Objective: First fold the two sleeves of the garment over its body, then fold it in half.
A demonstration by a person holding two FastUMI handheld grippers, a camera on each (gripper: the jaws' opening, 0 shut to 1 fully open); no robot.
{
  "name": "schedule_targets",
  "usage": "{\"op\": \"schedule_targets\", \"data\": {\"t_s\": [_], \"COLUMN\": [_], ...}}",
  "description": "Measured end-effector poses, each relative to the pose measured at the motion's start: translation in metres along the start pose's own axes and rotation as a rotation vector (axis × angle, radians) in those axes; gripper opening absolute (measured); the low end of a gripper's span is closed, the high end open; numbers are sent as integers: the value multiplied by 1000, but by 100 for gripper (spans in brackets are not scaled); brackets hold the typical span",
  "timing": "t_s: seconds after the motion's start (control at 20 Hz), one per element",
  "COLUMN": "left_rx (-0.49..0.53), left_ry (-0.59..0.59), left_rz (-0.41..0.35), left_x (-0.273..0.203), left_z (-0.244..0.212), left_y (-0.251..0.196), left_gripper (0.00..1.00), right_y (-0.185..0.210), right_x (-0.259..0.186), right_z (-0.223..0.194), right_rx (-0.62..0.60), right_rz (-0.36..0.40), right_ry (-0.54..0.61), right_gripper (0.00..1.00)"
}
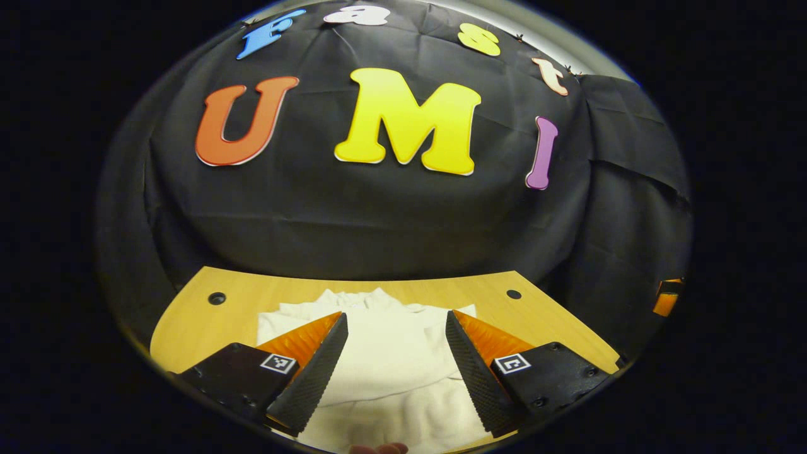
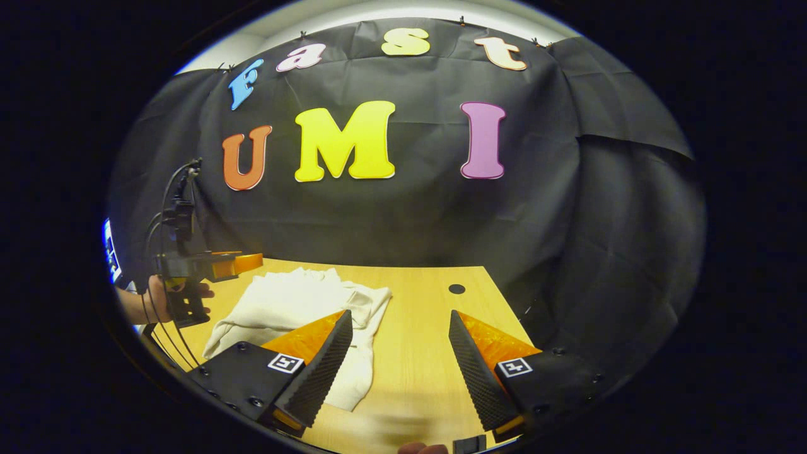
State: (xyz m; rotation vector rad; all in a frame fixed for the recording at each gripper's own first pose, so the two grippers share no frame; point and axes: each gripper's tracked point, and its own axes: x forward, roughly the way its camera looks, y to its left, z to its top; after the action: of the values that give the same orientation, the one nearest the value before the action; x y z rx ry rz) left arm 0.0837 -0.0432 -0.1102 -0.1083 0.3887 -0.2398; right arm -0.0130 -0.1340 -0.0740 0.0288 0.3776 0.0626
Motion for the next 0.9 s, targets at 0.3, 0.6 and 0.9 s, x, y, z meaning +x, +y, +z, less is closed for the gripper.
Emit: {"op": "schedule_targets", "data": {"t_s": [0.3,0.6,0.9], "left_rx": [-25,-98,-323], "left_ry": [78,308,500], "left_rz": [67,131,79], "left_x": [-67,-115,-138], "left_z": [-47,-155,-248], "left_y": [48,89,91], "left_gripper": [98,99,99], "right_y": [18,24,34], "right_x": [19,27,40], "right_z": [-29,-115,-218], "right_rx": [14,4,111], "right_rz": [37,87,93], "right_ry": [74,279,512], "right_gripper": [96,96,97]}}
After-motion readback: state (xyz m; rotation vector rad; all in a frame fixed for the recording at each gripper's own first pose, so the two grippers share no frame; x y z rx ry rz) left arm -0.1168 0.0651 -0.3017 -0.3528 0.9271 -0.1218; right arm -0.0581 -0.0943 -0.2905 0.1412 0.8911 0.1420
